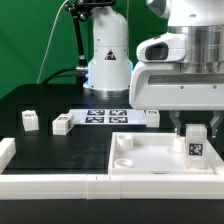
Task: Assemble one leg
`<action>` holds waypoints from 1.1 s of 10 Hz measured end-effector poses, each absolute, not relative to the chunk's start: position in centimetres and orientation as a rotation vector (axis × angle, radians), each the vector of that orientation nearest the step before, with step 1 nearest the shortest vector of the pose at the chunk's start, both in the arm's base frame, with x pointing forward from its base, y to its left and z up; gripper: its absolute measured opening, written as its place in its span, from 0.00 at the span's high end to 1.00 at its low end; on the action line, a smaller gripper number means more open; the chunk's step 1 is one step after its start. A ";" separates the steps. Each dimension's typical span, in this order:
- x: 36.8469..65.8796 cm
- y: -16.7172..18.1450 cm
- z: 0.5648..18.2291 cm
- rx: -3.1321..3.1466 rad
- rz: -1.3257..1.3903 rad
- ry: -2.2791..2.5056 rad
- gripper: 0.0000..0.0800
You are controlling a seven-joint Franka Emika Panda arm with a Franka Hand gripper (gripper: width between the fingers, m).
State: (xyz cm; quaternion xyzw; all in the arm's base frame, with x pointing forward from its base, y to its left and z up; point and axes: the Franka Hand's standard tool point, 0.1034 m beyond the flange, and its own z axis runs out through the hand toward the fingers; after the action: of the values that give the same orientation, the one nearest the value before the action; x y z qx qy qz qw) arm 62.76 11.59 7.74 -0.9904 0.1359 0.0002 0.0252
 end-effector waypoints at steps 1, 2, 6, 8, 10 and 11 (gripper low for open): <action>62.8 11.6 7.7 -3.040 -0.002 0.555 0.64; 62.8 11.4 7.7 -3.001 -0.003 0.749 0.64; 62.7 9.9 7.8 -2.938 -0.001 1.090 0.63; 62.7 9.8 7.7 -2.941 -0.003 1.089 0.63; 62.7 9.8 7.7 -2.941 -0.003 1.089 0.35; 62.7 9.8 7.7 -2.941 -0.002 1.089 0.22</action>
Offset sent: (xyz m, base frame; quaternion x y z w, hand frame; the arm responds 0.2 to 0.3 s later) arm -0.0027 0.0044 0.0009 -0.0085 -0.0007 0.1774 0.9841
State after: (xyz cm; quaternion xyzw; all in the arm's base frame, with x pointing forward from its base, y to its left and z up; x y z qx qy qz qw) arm 62.66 9.81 7.70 -0.9378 0.3472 -0.0008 0.0027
